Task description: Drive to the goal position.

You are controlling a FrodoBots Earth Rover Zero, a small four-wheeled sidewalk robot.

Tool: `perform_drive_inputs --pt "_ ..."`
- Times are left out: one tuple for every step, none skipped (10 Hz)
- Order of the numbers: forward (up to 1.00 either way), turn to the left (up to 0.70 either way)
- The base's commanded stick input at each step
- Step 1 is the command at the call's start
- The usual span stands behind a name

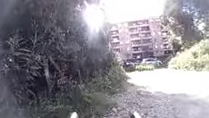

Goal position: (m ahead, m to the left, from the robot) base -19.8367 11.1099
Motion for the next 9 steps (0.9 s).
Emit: perform_drive_inputs --pt "0.0 -0.7" --pt "0.0 -0.7" --pt "0.0 -0.7" --pt "0.0 -0.7" --pt "0.0 -0.7" --pt "0.0 -0.7" --pt "0.0 -0.7" --pt "0.0 -0.7" --pt "0.0 -0.7"
